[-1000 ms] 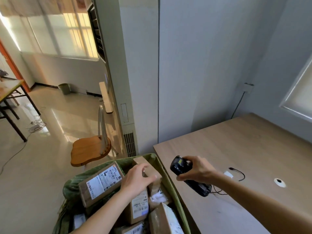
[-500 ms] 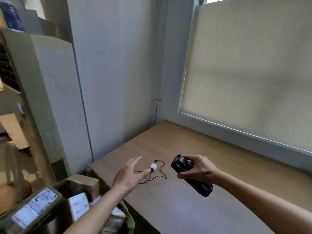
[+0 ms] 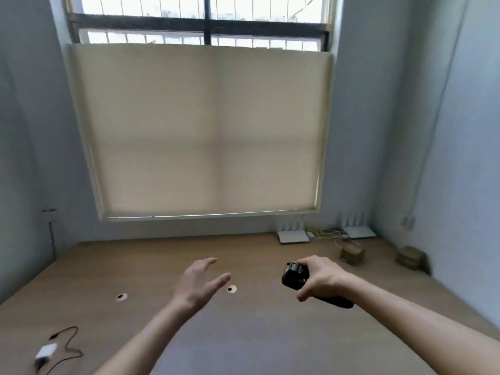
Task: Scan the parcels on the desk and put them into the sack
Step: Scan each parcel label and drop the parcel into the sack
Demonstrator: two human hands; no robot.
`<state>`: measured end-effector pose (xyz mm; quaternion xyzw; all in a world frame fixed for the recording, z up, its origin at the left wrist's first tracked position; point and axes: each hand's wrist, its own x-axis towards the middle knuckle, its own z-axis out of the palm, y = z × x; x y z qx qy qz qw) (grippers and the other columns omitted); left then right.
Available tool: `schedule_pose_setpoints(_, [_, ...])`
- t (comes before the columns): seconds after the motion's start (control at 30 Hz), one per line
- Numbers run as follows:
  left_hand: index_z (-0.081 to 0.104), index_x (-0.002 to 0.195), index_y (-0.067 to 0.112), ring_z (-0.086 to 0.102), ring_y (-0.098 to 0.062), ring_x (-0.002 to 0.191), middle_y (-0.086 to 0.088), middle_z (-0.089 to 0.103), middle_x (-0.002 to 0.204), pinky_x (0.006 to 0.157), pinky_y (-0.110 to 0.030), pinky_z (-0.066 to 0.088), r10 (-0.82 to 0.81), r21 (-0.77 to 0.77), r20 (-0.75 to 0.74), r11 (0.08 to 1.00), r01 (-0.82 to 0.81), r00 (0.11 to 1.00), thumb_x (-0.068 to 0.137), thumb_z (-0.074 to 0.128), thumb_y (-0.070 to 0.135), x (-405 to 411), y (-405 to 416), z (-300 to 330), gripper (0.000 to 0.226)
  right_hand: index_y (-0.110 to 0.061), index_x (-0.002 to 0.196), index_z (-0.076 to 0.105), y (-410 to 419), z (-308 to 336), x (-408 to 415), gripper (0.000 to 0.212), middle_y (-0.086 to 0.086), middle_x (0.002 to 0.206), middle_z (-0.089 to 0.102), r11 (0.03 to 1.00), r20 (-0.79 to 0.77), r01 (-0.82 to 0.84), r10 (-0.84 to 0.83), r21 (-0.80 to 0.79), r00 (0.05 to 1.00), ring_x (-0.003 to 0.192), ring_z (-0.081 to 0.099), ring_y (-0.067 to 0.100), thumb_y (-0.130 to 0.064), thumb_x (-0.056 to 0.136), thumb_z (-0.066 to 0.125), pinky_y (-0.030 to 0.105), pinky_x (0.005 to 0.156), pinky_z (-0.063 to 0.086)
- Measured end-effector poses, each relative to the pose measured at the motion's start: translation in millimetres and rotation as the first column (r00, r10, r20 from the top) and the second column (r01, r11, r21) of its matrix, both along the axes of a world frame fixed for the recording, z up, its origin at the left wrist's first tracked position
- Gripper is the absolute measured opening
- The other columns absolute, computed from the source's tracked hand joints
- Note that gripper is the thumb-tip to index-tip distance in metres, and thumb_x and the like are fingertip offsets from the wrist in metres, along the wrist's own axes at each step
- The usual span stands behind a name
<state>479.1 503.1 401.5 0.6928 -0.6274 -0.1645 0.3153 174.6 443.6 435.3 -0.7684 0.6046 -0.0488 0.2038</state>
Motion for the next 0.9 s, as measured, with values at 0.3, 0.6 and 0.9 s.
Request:
schedule_pose_setpoints(0.3, [0.054,0.139,0.029,0.051,-0.014,0.131,0.005,0.057,0.140,0.105,-0.030,0.042,-0.350,0.038,0.032,0.936,0.349,0.936,0.085,0.062,0.067,-313.1,-100.5,-14.3,0.067,-0.035,0.096,0.062,3.6,-7.7,-316.0,0.060,-0.009,0.099,0.070,0.921,-0.075,0.389,-0.387,0.012,0.919,0.095,0.068,0.017,-0.047,0.040,0.079,0.031,0.081,0.058])
schedule_pose_setpoints(0.6, [0.053,0.140,0.029,0.053,-0.016,0.128,0.003,0.057,0.139,0.102,-0.031,0.045,-0.470,0.116,0.021,0.878,0.465,0.882,0.086,0.059,0.068,-494.0,-169.7,-39.1,0.067,-0.032,0.086,0.064,-7.8,-16.6,-484.8,0.056,-0.008,0.090,0.071,0.788,0.044,0.614,-0.612,-0.048,0.789,0.087,0.067,0.015,-0.061,0.039,0.071,0.027,0.070,0.057])
schedule_pose_setpoints(0.9, [0.053,0.139,0.029,0.052,-0.015,0.128,0.004,0.057,0.138,0.101,-0.031,0.045,-0.471,0.168,0.022,0.872,0.461,0.882,0.087,0.056,0.069,-551.8,-291.1,-90.7,0.065,-0.033,0.072,0.058,-113.1,-63.3,-536.4,0.039,-0.009,0.082,0.068,0.779,0.041,0.627,-0.627,0.016,0.778,0.083,0.066,0.017,-0.057,0.045,0.071,0.025,0.061,0.046])
